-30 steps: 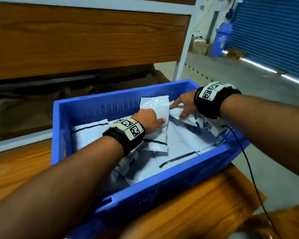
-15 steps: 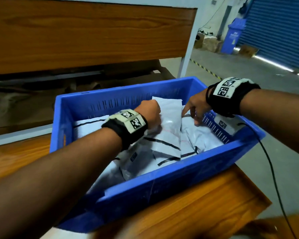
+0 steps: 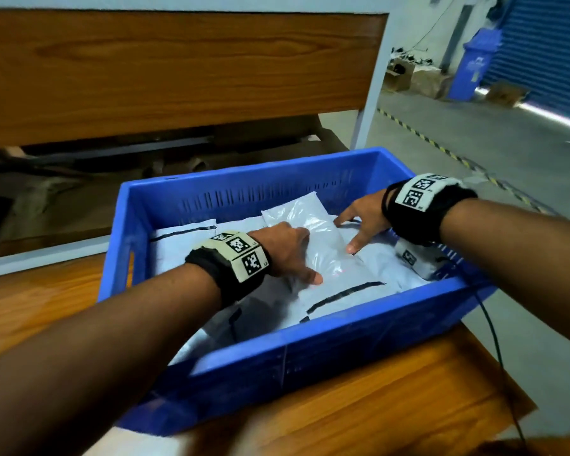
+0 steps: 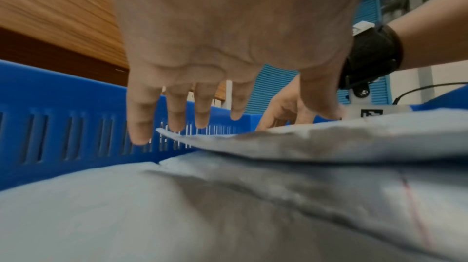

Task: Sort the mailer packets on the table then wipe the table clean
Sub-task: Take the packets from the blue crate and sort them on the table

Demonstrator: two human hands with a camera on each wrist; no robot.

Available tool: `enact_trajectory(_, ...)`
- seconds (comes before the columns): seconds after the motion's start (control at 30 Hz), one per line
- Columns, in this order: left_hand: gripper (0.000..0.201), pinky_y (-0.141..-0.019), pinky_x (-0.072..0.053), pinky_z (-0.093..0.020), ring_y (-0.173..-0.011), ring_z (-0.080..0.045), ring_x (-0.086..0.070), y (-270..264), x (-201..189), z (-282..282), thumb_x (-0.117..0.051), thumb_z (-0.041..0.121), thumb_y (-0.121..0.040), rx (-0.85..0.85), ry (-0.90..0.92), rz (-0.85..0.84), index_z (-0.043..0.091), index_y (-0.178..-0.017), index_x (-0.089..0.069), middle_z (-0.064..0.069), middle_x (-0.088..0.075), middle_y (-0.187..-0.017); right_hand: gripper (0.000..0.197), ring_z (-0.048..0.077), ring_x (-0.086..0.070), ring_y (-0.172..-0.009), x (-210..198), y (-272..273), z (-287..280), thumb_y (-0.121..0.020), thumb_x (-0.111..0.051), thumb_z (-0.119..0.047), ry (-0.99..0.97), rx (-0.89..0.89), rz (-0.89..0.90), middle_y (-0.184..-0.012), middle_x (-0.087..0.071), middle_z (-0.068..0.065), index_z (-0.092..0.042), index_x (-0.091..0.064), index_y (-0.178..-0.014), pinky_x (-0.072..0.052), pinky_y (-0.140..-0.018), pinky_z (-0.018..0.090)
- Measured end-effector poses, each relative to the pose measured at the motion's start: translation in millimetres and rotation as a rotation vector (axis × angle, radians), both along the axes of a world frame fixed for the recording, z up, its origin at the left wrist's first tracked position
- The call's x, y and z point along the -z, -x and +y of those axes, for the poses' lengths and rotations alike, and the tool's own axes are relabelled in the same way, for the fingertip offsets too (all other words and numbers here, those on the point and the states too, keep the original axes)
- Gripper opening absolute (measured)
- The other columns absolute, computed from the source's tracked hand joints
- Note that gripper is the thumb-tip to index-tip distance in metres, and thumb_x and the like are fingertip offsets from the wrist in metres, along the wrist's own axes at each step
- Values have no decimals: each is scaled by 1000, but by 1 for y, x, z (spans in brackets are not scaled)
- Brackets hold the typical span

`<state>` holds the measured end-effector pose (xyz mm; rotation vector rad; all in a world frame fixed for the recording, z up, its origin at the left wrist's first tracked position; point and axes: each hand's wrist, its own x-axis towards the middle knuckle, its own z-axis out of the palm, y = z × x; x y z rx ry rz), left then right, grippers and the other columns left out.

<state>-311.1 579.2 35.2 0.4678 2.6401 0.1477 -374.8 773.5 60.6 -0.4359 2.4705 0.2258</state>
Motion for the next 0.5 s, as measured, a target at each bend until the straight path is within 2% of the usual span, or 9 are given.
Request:
enact_trajectory(0.1, 101, -101, -42, -47, -122, -31, -48, 2, -2, -3, -70, 73, -62, -22, -49, 11, 25, -143, -34, -8, -42, -138, 77, 21, -40, -134, -1, 3, 9, -78, -71, -51, 11, 2, 10, -149, -40, -2, -32, -38, -145, -30, -106, 31)
enact_trajectory(0.17, 110, -105, -39, -47, -126, -32, -43, 5, -5, -7, -69, 78, -56, -39, -73, 20, 28, -145, -29, -8, -38, -142, 80, 20, -35, -138, -6, 6, 15, -80, -70, -51, 102, 4, 45, -153, -34, -5, -34, -31, -148, -26, -110, 32)
enact_trajectory(0.23, 117, -108, -35, -47, -131, -32, -39, 5, -4, -9, -69, 79, -54, -40, -49, -1, 30, -148, -22, -8, -35, -145, 84, 18, -32, -140, -9, 7, 18, -79, -66, -57, 237, -31, 121, -155, -29, -10, -41, -23, -149, -24, -114, 33)
enact_trajectory(0.3, 118, -110, -34, -45, -133, -30, -37, 3, 2, -8, -69, 77, -57, -36, -23, -53, 29, -151, -16, -8, -34, -148, 84, 16, -34, -139, -6, 9, 14, -73, -65, -65, 344, -45, 139, -153, -32, -13, -50, -24, -145, -27, -115, 36)
enact_trajectory(0.37, 115, -111, -32, -41, -135, -27, -37, 3, 2, -6, -72, 72, -61, -48, -50, -70, 27, -151, -17, -5, -35, -150, 82, 16, -37, -136, 4, 7, 8, -72, -69, -64, 316, -52, 94, -151, -37, -10, -52, -29, -143, -28, -114, 36)
enact_trajectory(0.43, 108, -111, -31, -36, -134, -24, -39, 4, -6, -8, -74, 66, -64, -76, -102, -71, 23, -150, -25, -2, -38, -149, 81, 20, -39, -135, 16, 6, 3, -72, -70, -63, 228, -53, 35, -150, -39, -5, -54, -30, -141, -29, -113, 38)
enact_trajectory(0.5, 110, -113, -29, -37, -138, -25, -34, 1, -13, -13, -73, 68, -62, -97, -91, -41, 22, -150, -25, -4, -33, -152, 82, 21, -39, -135, 18, 4, 4, -72, -71, -62, 233, -46, 33, -150, -39, -4, -54, -30, -142, -30, -112, 38)
